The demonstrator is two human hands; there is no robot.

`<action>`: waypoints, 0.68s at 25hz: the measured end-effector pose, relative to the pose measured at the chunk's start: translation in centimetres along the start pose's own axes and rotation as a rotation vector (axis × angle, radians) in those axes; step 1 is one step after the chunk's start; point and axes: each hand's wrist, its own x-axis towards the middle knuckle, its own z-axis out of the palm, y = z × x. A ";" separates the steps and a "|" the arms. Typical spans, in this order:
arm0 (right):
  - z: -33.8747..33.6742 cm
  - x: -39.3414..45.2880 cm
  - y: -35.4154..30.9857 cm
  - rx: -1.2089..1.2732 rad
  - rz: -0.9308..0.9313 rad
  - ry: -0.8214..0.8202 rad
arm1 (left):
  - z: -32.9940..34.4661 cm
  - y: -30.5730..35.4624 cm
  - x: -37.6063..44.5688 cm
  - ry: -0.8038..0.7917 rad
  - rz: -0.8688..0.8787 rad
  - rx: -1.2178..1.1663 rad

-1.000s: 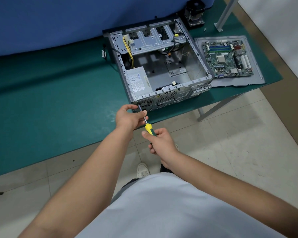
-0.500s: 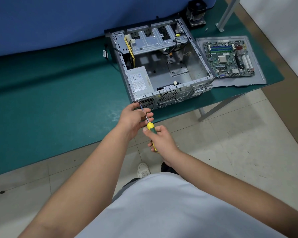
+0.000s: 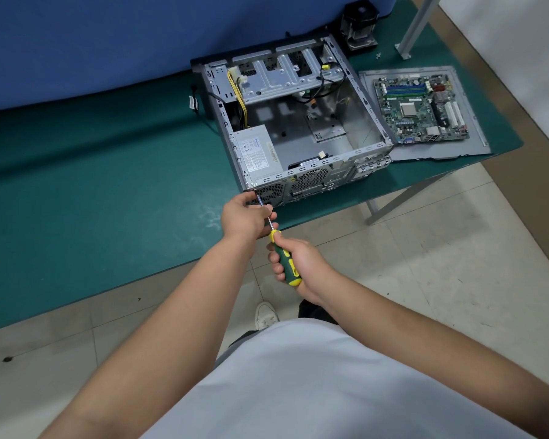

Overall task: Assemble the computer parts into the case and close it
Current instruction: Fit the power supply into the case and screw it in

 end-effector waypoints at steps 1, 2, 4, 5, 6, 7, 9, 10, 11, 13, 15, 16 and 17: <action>0.1 0.1 0.1 -0.053 -0.025 0.020 | -0.1 0.1 -0.1 -0.010 0.000 -0.006; 0.1 0.1 0.2 -0.109 -0.055 0.043 | -0.2 0.1 -0.1 -0.020 -0.003 -0.011; 0.0 -0.1 0.4 -0.203 -0.101 0.058 | -0.6 0.2 -0.3 -0.056 0.001 -0.004; -0.2 -0.2 0.4 -0.242 -0.118 0.052 | -0.8 0.2 -0.4 -0.079 0.012 0.009; -0.4 -0.3 0.3 -0.276 -0.133 0.045 | -1.0 0.3 -0.5 -0.100 0.029 0.023; -0.6 -0.3 0.1 -0.303 -0.152 0.041 | -1.2 0.4 -0.5 -0.117 0.051 0.033; -0.9 0.0 -0.9 -0.336 -0.216 0.058 | -1.0 1.2 -0.2 -0.139 0.133 0.055; -0.9 0.3 -1.8 -0.348 -0.256 0.084 | -0.8 1.7 0.1 -0.141 0.196 0.081; -1.1 0.7 -2.9 -0.362 -0.296 0.124 | -0.5 2.5 0.5 -0.137 0.274 0.129; -2.1 1.5 -6.0 -0.450 -0.362 0.230 | -0.1 4.1 1.7 -0.103 0.457 0.305; -4.2 2.3 -10.1 -0.647 -0.397 0.335 | 0.3 5.7 3.5 -0.086 0.621 0.542; -5.7 2.8 -12.5 -0.770 -0.412 0.381 | 0.7 6.5 4.7 -0.087 0.697 0.674; -7.1 3.3 -15.0 -0.892 -0.426 0.428 | 1.1 7.3 6.1 -0.083 0.774 0.823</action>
